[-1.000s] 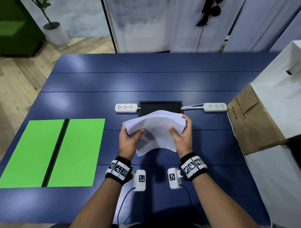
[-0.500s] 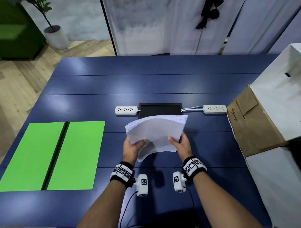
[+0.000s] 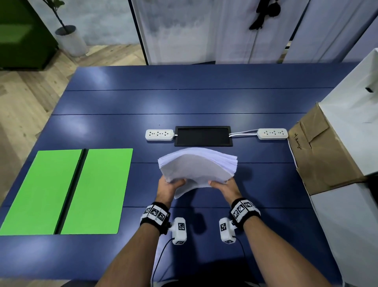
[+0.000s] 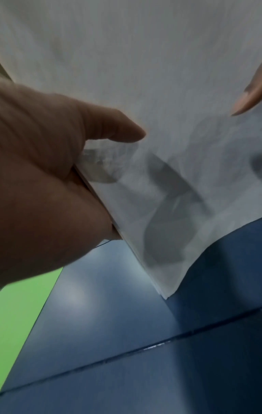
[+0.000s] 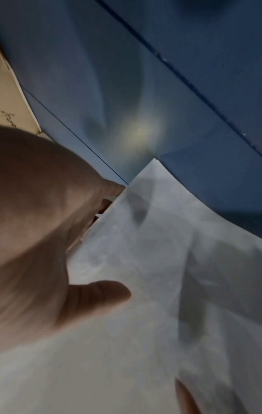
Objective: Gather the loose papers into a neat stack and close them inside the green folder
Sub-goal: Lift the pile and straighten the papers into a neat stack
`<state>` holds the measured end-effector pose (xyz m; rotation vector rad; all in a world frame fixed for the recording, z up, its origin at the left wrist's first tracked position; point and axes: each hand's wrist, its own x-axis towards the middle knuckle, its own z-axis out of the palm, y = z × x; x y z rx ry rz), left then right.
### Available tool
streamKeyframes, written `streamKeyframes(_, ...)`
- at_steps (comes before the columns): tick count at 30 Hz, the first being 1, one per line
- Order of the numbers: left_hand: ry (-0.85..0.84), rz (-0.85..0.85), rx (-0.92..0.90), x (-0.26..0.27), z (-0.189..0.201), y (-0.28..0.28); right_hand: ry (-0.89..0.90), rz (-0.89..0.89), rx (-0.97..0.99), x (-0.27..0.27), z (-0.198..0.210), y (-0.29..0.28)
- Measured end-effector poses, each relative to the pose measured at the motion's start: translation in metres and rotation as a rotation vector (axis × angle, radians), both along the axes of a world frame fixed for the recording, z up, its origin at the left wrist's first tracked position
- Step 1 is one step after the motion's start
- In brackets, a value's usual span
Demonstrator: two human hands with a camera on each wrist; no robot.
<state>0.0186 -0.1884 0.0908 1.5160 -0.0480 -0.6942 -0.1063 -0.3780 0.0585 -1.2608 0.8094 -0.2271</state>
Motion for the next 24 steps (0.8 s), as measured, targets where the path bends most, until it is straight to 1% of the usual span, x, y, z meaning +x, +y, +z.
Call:
streamKeyframes(5, -0.023, -0.051, 0.0, 0.004, 0.0, 0.004, -0.003, -0.023, -0.036, 0.001, 0.002, -0.007)
streamKeyframes(8, -0.022, -0.033, -0.004, 0.003, 0.001, 0.005, 0.007, -0.013, -0.071, 0.003, 0.004, -0.005)
streamKeyframes(12, -0.015, -0.001, 0.011, 0.001, -0.005, 0.004, 0.004, -0.044, -0.065, 0.007, 0.006, 0.0)
streamKeyframes(17, -0.02, 0.002, 0.045, -0.004, -0.009, 0.002, 0.049, -0.047, -0.095, 0.01, 0.006, 0.004)
streamKeyframes(21, -0.029, -0.037, 0.084, -0.001, 0.001, 0.004, 0.041, -0.04, -0.129, 0.009, 0.017, 0.004)
streamKeyframes(24, 0.032, -0.03, 0.046, -0.005, 0.016, 0.01, 0.039, 0.016, -0.118, 0.0, 0.022, 0.005)
